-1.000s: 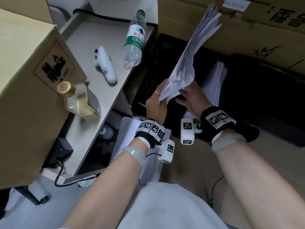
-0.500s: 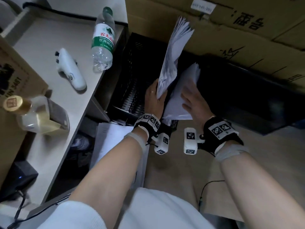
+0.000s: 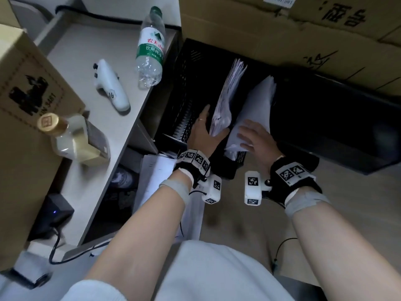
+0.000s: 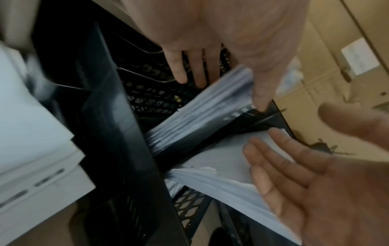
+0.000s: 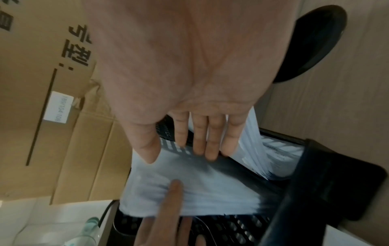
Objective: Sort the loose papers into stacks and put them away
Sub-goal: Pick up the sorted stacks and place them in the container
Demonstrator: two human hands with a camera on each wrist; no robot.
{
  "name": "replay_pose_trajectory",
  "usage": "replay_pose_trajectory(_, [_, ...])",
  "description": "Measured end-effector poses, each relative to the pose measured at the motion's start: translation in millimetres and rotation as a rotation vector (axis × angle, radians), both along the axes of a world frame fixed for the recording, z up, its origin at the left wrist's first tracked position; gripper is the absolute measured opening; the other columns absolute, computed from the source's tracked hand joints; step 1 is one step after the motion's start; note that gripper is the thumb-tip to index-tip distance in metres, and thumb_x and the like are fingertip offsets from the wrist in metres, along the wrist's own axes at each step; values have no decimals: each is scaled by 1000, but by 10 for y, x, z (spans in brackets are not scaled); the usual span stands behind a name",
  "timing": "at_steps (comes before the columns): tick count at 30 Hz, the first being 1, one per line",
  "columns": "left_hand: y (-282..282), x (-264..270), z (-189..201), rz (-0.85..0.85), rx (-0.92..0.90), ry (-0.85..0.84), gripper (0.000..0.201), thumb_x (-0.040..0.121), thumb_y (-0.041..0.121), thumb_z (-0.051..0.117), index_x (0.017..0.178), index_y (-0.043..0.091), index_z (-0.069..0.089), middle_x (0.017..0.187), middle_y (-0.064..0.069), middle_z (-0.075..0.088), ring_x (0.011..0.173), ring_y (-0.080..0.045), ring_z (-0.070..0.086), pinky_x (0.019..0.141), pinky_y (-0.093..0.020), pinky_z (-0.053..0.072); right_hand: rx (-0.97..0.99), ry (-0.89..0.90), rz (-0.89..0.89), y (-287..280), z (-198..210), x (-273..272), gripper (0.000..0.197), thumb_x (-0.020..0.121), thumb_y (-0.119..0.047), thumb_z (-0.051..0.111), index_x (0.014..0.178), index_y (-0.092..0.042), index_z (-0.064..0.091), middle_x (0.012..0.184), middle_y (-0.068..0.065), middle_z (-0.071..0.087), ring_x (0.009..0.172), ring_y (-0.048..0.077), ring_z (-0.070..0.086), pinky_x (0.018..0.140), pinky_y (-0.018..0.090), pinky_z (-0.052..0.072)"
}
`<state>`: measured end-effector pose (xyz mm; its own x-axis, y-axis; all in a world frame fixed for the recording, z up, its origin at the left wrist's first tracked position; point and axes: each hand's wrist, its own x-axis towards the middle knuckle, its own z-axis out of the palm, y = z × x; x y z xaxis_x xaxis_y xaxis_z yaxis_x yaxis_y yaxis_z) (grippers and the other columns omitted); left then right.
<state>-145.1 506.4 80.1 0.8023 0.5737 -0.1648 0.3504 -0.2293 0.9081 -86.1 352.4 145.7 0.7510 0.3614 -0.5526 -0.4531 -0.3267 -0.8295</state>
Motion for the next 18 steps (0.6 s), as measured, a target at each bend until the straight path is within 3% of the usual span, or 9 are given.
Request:
replay_pose_trajectory(3, [80, -355, -114, 160, -97, -14, 85, 77, 63, 64, 149, 26, 36, 143, 2, 50, 131, -12, 49, 109, -31, 40, -33, 187, 85, 135, -196, -209, 35, 102, -23, 55, 133, -6, 54, 123, 10, 66, 113, 32, 64, 95, 35, 51])
replay_pose_trajectory(5, [160, -641, -219, 262, -128, 44, 72, 85, 54, 59, 146, 20, 42, 143, 0, 50, 131, -15, 48, 111, -34, 40, -103, 298, 151, 227, -422, -405, 31, 101, -25, 56, 127, -7, 58, 119, 10, 68, 105, 27, 66, 95, 38, 52])
replay_pose_trajectory(8, [346, -1107, -497, 370, -95, 244, 58, 91, 33, 63, 143, 15, 47, 143, -5, 51, 132, -21, 47, 111, -36, 38, -223, 413, 141, 308, -879, -740, 12, 97, -27, 60, 100, -15, 62, 90, 2, 66, 78, 17, 62, 89, 39, 54])
replay_pose_trajectory(10, [458, -1425, -692, 371, -61, 401, 57, 89, 24, 64, 142, 9, 47, 141, -12, 54, 132, -27, 48, 110, -36, 38, -317, 452, 166, 293, -1269, -951, 25, 83, -36, 69, 92, -13, 65, 85, 1, 66, 78, 19, 64, 86, 41, 55])
replay_pose_trajectory(12, [516, -1696, -858, 372, -77, 579, 61, 88, 24, 62, 144, 9, 43, 141, -16, 54, 131, -32, 50, 108, -36, 40, -402, 477, 210, 255, -1660, -1148, 51, 70, -45, 71, 104, -8, 70, 96, 9, 73, 88, 31, 70, 86, 49, 57])
replay_pose_trajectory(14, [538, -1897, -1016, 375, -134, 726, 64, 89, 27, 60, 147, 9, 38, 143, -16, 52, 130, -35, 49, 108, -37, 40, -477, 448, 187, 263, -1832, -1320, 61, 73, -47, 69, 116, -4, 66, 110, 15, 70, 95, 35, 69, 84, 47, 57])
replay_pose_trajectory(16, [554, -2021, -1137, 363, -192, 809, 58, 89, 28, 58, 140, 4, 45, 138, -18, 56, 124, -37, 54, 104, -38, 43, -549, 398, 157, 329, -1878, -1423, 77, 73, -50, 67, 133, -3, 55, 127, 16, 63, 109, 36, 63, 85, 44, 52])
replay_pose_trajectory(18, [563, -2077, -1188, 355, -211, 851, 52, 86, 28, 58, 131, 1, 53, 130, -18, 61, 116, -37, 58, 97, -35, 46, -555, 359, 148, 450, -1897, -1464, 84, 70, -49, 67, 138, -2, 50, 132, 16, 58, 116, 37, 59, 88, 43, 50])
